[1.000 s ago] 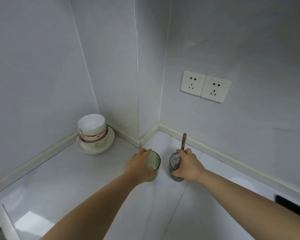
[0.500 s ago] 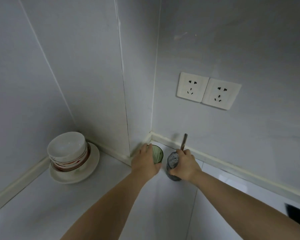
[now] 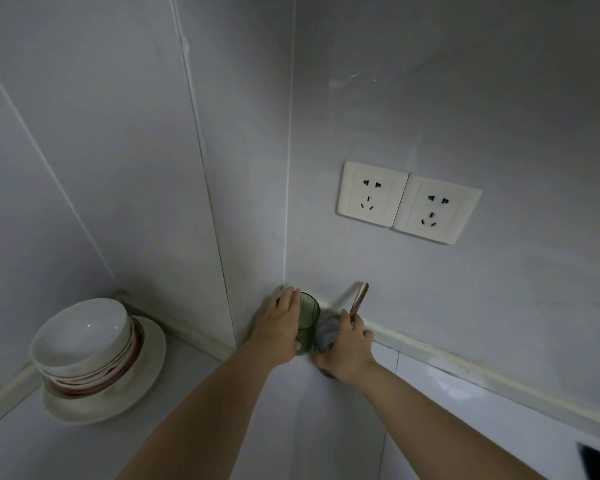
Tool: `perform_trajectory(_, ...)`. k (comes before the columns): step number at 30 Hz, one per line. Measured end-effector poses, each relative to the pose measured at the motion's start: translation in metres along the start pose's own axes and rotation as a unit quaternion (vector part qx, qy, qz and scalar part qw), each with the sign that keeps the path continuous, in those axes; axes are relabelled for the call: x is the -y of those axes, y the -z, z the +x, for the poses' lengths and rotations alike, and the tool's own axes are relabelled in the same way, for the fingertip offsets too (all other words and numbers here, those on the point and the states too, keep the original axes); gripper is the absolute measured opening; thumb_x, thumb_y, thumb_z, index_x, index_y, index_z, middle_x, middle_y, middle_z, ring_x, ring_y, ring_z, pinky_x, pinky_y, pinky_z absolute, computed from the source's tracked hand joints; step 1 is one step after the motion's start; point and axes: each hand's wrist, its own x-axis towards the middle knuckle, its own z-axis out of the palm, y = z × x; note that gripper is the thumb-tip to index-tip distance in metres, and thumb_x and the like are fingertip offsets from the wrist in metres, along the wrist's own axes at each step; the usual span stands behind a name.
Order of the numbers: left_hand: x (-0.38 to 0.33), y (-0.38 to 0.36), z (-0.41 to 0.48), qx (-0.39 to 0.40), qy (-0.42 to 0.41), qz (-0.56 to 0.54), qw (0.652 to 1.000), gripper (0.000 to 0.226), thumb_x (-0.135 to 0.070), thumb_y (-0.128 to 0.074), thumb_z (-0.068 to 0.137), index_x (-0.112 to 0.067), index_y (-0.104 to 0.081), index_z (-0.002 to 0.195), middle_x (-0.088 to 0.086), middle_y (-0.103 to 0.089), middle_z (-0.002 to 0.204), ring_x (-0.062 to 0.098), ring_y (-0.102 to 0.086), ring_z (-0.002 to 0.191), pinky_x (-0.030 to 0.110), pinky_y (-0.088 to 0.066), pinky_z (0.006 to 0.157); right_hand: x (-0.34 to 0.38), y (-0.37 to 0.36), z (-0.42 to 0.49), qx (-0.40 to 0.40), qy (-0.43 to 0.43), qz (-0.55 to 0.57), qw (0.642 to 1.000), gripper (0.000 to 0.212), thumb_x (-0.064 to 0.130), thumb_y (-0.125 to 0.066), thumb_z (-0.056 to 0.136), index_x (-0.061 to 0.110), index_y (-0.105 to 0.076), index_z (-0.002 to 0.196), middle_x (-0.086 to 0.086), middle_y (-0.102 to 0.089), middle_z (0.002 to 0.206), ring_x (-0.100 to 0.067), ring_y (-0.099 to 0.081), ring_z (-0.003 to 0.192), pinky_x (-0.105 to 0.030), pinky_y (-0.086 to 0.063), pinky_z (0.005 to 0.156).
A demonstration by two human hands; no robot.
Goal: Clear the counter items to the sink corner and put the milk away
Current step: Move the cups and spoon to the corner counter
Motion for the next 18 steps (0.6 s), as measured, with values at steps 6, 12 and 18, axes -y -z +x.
perform_trajectory(6, -0.006, -0.003, 0.022, -0.024, -0.015, 0.032, 0.999, 0.095, -0.025, -0.066, 0.084, -0.011, 0.001, 0.150, 0.005, -0.003, 0.157, 0.031, -0.014, 0.140, 0.039, -0.020, 0.115, -0.012, 0.005, 0.013, 0.036, 0.026, -0.011, 0.999, 0.108, 0.038, -0.071, 0.075, 0.009, 0.003, 0.148, -0.011, -0.014, 0.147, -0.031, -0.018, 0.136, -0.028, -0.018, 0.111)
perform_trajectory(12, 0.001, -0.003, 0.030, -0.005, -0.010, 0.032, 0.999, 0.093, -0.013, -0.061, 0.084, -0.011, 0.005, 0.150, 0.004, 0.003, 0.157, 0.032, -0.017, 0.138, 0.040, -0.028, 0.113, -0.012, 0.011, 0.019, 0.021, 0.056, 0.010, 0.998, 0.103, 0.041, -0.070, 0.077, 0.014, -0.001, 0.149, -0.008, -0.016, 0.146, -0.030, -0.022, 0.131, -0.029, -0.026, 0.109)
perform_trajectory(18, 0.003, -0.003, 0.024, -0.029, -0.005, 0.058, 0.998, 0.092, -0.012, -0.060, 0.084, -0.013, 0.004, 0.150, 0.003, 0.003, 0.158, 0.025, -0.008, 0.144, 0.037, -0.017, 0.117, -0.015, 0.010, 0.008, 0.000, 0.061, -0.015, 0.998, 0.105, 0.045, -0.068, 0.078, 0.018, 0.004, 0.150, -0.007, -0.005, 0.154, -0.029, -0.017, 0.138, -0.037, -0.032, 0.111)
